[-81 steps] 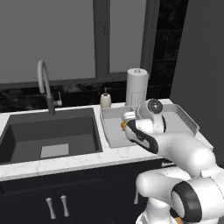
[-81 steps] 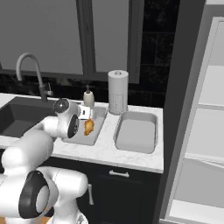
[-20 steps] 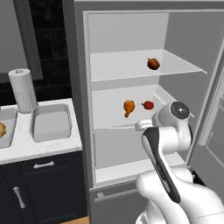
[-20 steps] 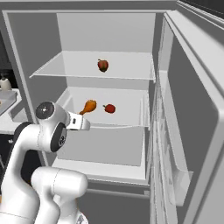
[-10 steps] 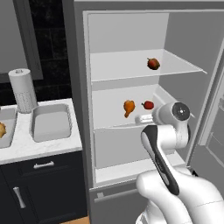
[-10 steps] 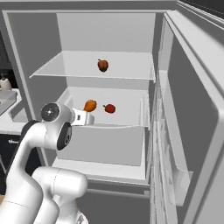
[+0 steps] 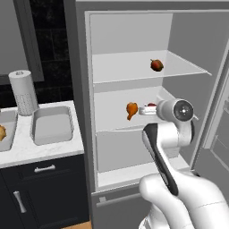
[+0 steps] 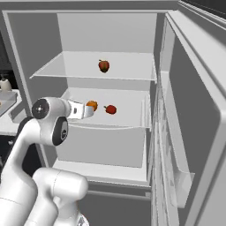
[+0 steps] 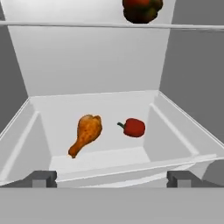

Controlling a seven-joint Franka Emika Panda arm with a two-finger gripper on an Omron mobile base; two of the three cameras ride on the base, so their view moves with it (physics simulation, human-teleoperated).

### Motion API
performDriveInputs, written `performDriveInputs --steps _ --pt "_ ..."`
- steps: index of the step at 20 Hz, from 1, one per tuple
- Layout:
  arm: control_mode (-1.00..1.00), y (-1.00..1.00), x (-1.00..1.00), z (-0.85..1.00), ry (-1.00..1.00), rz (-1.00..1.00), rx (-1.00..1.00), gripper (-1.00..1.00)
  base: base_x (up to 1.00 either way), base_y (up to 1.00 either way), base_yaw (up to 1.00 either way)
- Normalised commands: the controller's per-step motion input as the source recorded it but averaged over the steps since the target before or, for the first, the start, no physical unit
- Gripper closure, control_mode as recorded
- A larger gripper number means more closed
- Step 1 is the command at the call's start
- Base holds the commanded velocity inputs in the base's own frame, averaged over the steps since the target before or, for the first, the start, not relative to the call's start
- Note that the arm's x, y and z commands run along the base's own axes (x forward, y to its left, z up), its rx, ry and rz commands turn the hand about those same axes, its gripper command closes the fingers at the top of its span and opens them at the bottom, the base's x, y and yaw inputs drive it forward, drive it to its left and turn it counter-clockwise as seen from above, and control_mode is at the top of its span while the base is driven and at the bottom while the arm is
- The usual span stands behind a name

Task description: Place one bell pepper and one chicken drumstick in each tupperware on the nearby counter, to pack two identical lunches.

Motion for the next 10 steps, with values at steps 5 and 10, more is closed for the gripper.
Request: performDriveInputs --steps 5,10 --pt "-1.0 -0.19 0.0 0.73 0.03 -0.15 0.03 -1.0 0.0 0.0 0.0" --pt "-1.0 -0.21 0.0 0.41 0.03 -0.11 0.0 -1.0 0.0 0.0 0.0"
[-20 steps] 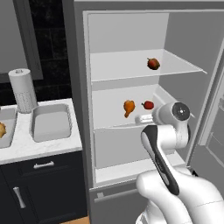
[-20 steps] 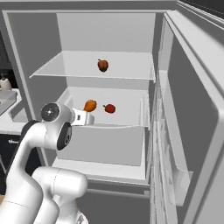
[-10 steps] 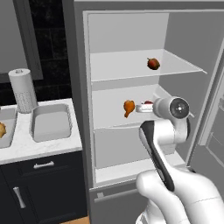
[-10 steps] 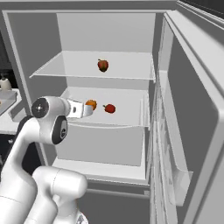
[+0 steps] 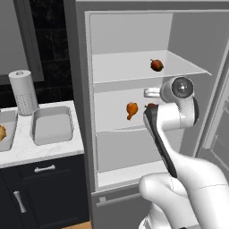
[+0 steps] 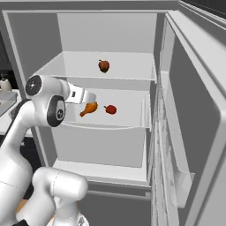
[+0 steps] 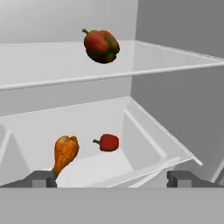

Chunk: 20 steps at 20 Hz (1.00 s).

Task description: Place one bell pepper and one chicken drumstick in each tupperware on the nearby counter, to pack two identical lunches.

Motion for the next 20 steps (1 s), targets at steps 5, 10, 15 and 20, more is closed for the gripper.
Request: performDriveInputs --steps 5,10,15,20 --pt "-1.0 -0.16 0.04 0.5 0.0 -0.01 0.02 -1.0 0.0 0.0 0.0" --pt "-1.0 -0.06 0.04 0.52 -0.03 0.01 0.03 -1.0 0.0 0.0 0.0" --pt "-1.0 -0.16 0.41 0.25 0.01 0.0 0.09 -1.0 0.0 0.0 0.0" --pt "-1.0 -0.06 0.35 0.0 0.0 0.08 0.08 -1.0 0.0 0.0 0.0"
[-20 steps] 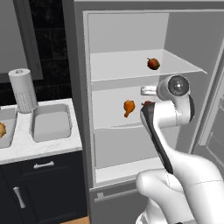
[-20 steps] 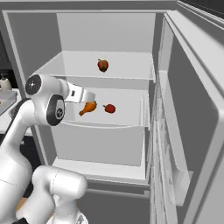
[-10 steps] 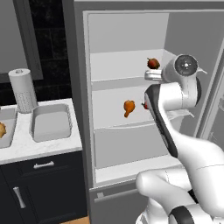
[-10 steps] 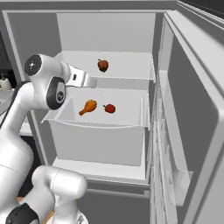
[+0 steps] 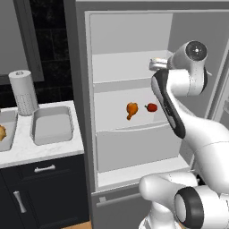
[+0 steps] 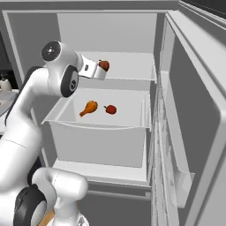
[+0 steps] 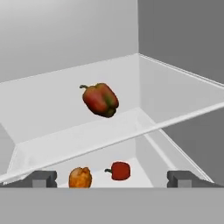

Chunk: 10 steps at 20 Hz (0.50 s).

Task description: Place one bell pepper and one chicken drumstick in each tupperware on the nearby counter, to pack two identical lunches.

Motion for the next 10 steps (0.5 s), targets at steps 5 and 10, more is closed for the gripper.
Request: performDriveInputs --steps 5,10 --pt "-1.0 0.0 0.33 -0.05 0.0 0.13 0.01 -1.0 0.0 0.0 0.0" --pt "-1.0 -0.02 0.36 0.0 0.01 0.09 0.0 -1.0 0.0 0.0 0.0"
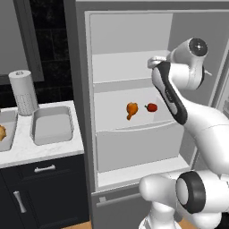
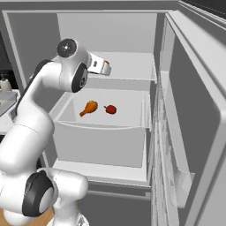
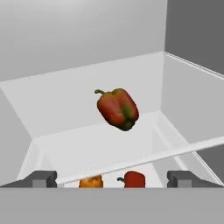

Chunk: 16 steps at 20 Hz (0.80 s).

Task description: Place one bell pepper and one chicken drumstick in each tupperware on the nearby counter, to pack two identical lunches.

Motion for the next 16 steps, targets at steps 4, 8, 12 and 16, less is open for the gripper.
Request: performDriveInputs --steps 4,8,12,16 --pt "-1.0 -0.06 0.45 -0.01 0.02 0.02 0.0 -1.0 0.0 0.0 0.0" --pt "-1.0 -0.06 0.5 -0.01 0.03 0.01 0.0 -1.0 0.0 0.0 0.0" --pt "-1.0 -0.08 0.52 -0.09 0.04 0.01 0.0 -1.0 0.0 0.0 0.0" --pt "-1.0 -0.14 0.53 -0.21 0.05 0.0 0.0 -1.0 0.0 0.0 0.0"
